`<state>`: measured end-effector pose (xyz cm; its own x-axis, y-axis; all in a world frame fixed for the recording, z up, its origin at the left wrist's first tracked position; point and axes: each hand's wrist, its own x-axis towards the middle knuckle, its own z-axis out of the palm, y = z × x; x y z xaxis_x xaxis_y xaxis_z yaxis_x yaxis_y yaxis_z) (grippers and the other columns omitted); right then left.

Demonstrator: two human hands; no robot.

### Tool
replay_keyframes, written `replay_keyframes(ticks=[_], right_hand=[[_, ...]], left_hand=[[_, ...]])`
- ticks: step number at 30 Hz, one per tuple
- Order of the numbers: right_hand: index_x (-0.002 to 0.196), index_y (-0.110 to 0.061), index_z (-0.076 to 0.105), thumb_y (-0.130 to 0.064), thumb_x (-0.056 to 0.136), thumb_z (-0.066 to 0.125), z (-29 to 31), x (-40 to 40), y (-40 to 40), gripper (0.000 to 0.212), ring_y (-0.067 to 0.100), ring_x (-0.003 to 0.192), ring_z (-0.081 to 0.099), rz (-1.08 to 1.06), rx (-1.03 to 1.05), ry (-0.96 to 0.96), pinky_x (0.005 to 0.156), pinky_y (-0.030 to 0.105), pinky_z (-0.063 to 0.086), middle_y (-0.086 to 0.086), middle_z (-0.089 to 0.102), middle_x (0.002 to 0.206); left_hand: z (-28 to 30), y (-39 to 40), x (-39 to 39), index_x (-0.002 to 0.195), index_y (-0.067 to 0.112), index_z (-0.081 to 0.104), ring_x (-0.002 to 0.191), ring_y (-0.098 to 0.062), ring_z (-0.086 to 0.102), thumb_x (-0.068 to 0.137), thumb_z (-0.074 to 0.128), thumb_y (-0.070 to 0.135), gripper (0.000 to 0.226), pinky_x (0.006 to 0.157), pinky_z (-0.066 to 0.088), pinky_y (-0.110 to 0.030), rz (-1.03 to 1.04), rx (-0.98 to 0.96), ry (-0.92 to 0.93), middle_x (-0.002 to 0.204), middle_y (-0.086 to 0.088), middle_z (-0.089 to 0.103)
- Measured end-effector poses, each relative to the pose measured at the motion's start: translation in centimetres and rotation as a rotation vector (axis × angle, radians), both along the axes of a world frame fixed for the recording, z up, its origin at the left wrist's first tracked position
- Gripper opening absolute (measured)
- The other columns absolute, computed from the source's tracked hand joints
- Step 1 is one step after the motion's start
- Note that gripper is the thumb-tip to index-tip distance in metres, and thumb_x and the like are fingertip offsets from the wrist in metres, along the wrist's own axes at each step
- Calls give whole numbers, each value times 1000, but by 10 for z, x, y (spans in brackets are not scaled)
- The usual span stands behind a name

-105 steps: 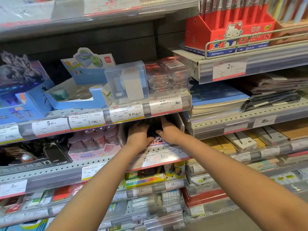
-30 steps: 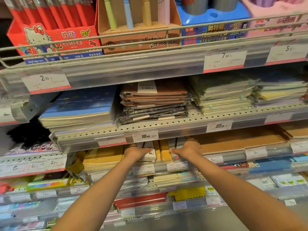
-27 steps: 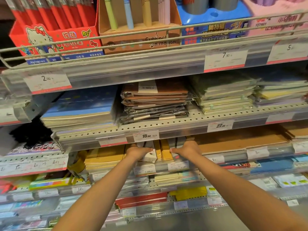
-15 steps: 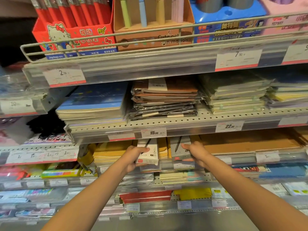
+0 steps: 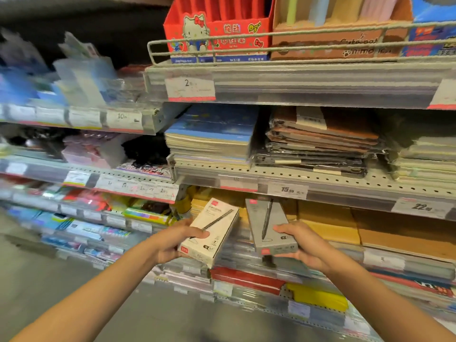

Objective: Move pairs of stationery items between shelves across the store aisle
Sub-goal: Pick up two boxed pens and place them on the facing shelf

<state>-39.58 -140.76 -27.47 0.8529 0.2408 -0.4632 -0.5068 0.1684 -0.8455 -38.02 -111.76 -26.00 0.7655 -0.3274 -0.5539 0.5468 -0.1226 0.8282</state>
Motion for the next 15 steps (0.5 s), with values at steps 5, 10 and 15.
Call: replay_keyframes(ticks=[5,10,15], right_hand=[[121,-5,49,-12,84,60,4,3,67,40,33,94,69,136,1,-23,70,42,60,20,70,106],[111,-14,53,-6,85,56,14,-1,148,27,23,77,72,240,29,-90,58,33,60,8,76,86],[121,-8,48,-8,78,64,30,-3,248,46,25,76,71,310,39,-121,56,33,59,19,70,104]], left_hand=[[8,68,-30,117,16,53,81,-21,71,55,75,17,66,62,56,-30,85,33,-34,99,-9,74],[18,148,-62,111,13,56,69,-15,71,43,81,20,72,55,54,-26,213,30,-64,83,-2,75],[29,242,-87,111,13,59,73,-17,71,28,93,29,91,57,56,-26,326,-46,-120,93,-6,75]])
